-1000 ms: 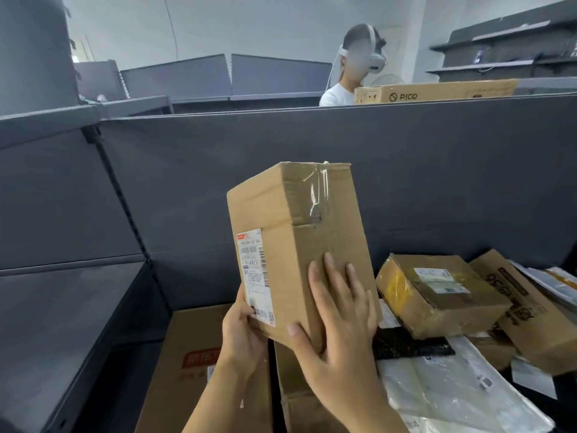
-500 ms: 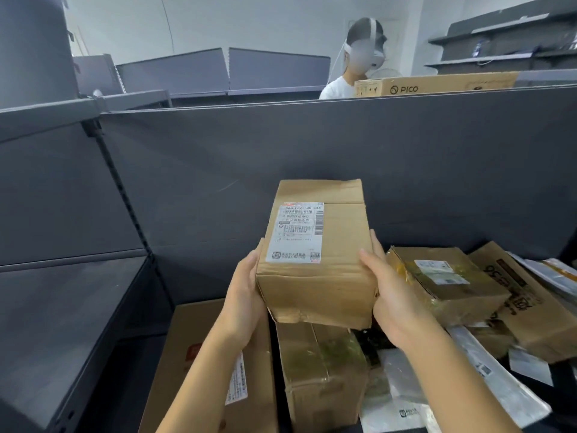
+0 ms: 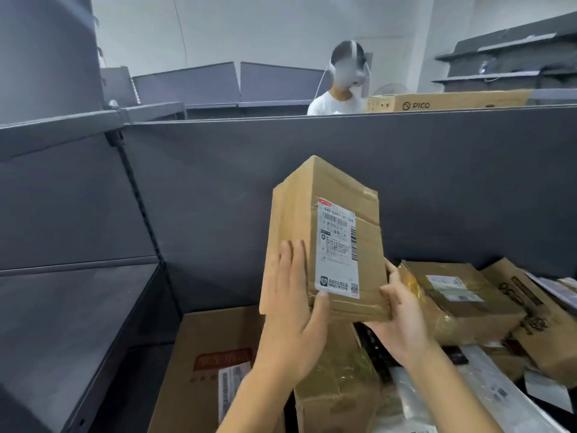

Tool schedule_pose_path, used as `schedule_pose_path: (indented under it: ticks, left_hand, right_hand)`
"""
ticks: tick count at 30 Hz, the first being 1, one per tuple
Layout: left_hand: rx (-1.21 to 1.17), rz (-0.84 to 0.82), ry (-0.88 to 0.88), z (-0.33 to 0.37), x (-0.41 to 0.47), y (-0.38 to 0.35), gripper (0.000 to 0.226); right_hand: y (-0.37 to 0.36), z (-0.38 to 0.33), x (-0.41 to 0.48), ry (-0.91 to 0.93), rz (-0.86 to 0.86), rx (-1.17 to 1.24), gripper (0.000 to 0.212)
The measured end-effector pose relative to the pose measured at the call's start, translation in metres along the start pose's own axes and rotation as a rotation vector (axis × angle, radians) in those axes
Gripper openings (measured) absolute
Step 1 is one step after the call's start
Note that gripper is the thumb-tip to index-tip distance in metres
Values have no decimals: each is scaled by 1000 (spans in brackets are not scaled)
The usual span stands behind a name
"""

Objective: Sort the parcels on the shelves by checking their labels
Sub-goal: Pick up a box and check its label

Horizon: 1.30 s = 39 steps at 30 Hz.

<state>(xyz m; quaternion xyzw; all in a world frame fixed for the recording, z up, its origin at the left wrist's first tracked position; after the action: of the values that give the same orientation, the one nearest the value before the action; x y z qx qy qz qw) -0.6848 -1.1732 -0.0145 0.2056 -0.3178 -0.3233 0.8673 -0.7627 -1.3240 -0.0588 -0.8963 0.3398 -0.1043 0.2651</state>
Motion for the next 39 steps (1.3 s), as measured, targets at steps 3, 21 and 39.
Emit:
schedule_pose_path:
  ticks: [3,21,39]
  left_hand:
    - [144,58,-88,5,-12,-4,62]
    - [-341,350,670,-131,-33,131,31]
    - [-252,279,1024,-255,-55,110,48]
  right_hand:
    - [-2,8,-3,25,-30,108,52]
    - [-122,133,10,-268,-343,-501,57]
    - [-138,249,39,-393,-222,-773,58]
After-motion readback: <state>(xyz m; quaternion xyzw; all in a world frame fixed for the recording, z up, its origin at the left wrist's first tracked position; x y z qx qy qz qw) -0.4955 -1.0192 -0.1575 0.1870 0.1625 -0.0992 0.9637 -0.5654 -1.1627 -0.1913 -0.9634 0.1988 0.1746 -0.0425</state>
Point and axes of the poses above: each hand's wrist, its own x-axis towards the middle knuckle, its own y-axis out of the back of the hand, z = x × y, the point moved 4 cm from there along x, towards the middle knuckle, and after that the axes turned 1 degree about y, right-handed, at the moved point
